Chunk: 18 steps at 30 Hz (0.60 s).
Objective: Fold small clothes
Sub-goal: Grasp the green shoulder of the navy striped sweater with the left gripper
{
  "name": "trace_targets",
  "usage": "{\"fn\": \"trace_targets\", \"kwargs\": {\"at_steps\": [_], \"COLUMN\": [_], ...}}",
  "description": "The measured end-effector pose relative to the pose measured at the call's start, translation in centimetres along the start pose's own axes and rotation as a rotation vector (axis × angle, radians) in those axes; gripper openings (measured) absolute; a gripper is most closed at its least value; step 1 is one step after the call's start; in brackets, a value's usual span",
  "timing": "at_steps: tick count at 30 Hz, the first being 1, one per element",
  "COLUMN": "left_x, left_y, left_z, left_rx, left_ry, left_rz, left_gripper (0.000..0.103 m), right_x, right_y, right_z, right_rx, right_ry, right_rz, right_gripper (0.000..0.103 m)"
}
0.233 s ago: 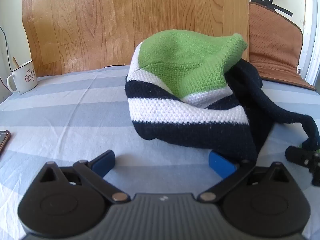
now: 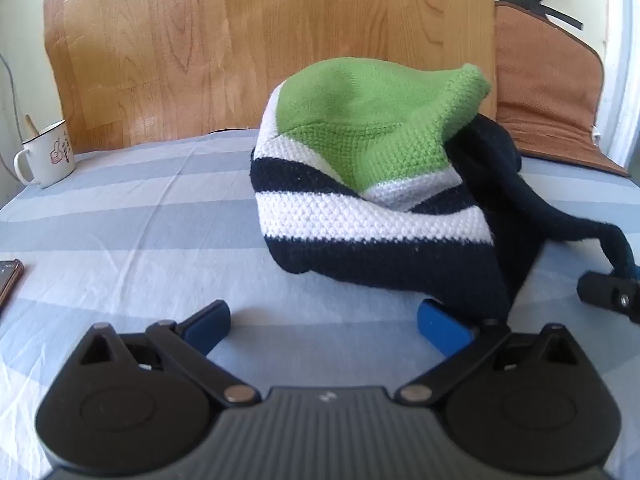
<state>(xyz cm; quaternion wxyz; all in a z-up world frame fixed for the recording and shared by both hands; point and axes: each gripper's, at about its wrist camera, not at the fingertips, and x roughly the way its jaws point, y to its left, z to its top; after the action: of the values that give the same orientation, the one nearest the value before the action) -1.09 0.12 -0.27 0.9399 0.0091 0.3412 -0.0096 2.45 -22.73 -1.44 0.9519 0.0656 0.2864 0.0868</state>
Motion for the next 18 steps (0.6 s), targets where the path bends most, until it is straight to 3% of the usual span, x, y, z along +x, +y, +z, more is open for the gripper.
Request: {"fn": "trace_targets", "kwargs": {"at_steps": [4,9,14,15,17,18], "left_x": [-1.1,-6.4,-5.8,-5.2,-3.0,-1.6], "left_y": [0.4,1.5,-1.2,-2.1,-3.8,-4.2], "left_z": [-0.2,2.0,5.9,6.1,6.6,6.9], "left_rx": [0.063,0.075,0.165,0.195,0.239,0.249], "left_ry": [-0.007,-0.212,-0.244,-0.244,-0.212,-0.180], "left_rz": [-0.019,-0.061,-0.103,-0.098,-0.085,-0.069], "left_gripper": [0.102,0.102,0.097,0.090,0.068,0.041], "right_x": [-0.7,-1.3,-1.7,-2.0,-2.3,-2.5], "right_y": [-1.0,-1.7,-1.9,-2.2,-2.4,-2.5], "right_z": [-0.2,-0.5,-0.7,-0.8,-0.9,-0.9], "right_rx": [0.046,0.089,0.114,0.120,0.124,0.126], "right_ry": [-0.026,-0.056,-0.073,-0.078,-0.085,-0.088], "right_rz": [0.039,0.068,0.101,0.121,0.162,0.180], "right_gripper": [0.103,0.103,0.103,0.103,0.089,0.083]}}
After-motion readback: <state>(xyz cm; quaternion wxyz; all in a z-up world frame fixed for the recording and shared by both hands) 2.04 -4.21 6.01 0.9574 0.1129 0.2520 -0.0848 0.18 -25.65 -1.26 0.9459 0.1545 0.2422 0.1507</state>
